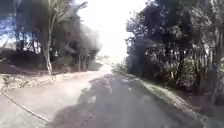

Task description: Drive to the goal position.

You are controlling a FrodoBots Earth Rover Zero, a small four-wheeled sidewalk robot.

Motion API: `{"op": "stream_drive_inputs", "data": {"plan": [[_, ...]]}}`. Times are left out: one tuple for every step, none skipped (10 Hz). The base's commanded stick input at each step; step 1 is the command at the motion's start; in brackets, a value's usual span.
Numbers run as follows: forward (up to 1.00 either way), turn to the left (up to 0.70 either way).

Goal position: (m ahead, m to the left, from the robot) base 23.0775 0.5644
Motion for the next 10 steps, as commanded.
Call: {"op": "stream_drive_inputs", "data": {"plan": [[0.85, 0.00], [0.85, 0.00], [0.85, 0.00], [0.85, 0.00], [0.85, 0.00], [0.85, 0.00], [0.85, 0.00], [0.85, 0.00], [0.85, 0.00], [0.89, 0.07]]}}
